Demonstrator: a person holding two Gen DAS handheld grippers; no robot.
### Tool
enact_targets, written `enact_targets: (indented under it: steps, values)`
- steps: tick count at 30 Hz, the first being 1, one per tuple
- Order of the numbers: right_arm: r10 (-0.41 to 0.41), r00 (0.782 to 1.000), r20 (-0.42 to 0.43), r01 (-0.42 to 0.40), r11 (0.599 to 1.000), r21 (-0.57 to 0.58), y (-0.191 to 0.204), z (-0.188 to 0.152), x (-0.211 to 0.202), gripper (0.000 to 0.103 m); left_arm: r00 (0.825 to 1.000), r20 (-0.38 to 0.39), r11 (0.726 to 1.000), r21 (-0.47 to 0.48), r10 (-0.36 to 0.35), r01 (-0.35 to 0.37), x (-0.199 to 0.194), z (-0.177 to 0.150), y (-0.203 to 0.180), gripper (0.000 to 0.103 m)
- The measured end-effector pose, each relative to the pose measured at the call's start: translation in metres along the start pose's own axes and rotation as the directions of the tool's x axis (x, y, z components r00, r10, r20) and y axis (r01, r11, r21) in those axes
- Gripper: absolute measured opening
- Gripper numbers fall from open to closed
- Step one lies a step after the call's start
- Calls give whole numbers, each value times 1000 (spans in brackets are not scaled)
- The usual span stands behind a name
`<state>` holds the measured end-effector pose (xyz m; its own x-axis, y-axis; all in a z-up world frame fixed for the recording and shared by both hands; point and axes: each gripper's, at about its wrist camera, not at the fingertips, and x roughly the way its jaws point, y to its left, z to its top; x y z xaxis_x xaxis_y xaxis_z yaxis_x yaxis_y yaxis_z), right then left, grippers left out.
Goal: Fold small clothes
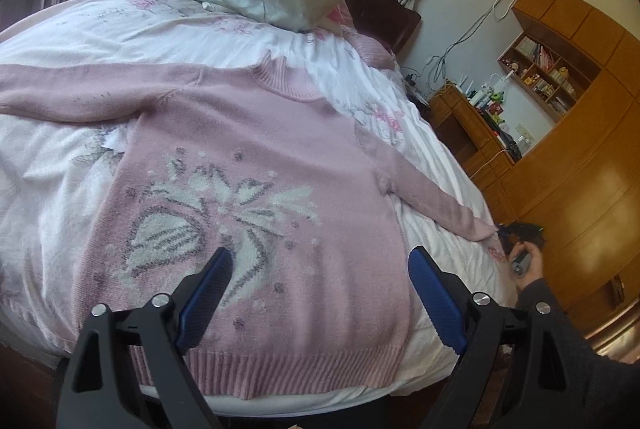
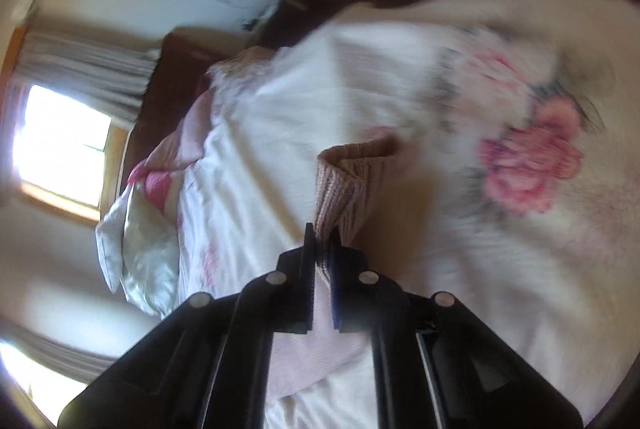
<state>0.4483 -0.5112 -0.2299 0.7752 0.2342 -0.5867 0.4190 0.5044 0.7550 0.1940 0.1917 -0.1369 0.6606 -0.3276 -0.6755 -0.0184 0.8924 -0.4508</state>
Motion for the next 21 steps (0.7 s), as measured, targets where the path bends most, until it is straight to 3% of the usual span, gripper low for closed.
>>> enact_targets:
  steps: [3, 6, 8, 16, 21]
  values:
    - [37, 999, -3, -37, 989, -141, 63, -18, -8, 4, 997, -79, 998, 56, 25, -21, 14, 0, -1, 90]
    - [78, 997, -16, -79, 962, -262, 124, -43, -12, 4, 986, -161, 999, 20, -34, 37, 26, -1, 3, 90]
    - [98, 995, -25, -101, 938, -331, 161, -63, -12, 4, 982, -176, 998, 12, -64, 67, 31, 1, 2, 90]
    - [90, 991, -95, -128, 826, -549, 259, -160, 17, 4, 973, -145, 983, -13, -182, 182, 37, 43, 7, 90]
    - [-7, 993, -119, -79, 714, -696, 287, -245, 58, 4, 939, -126, 947, -59, -320, 315, 55, 85, 5, 90]
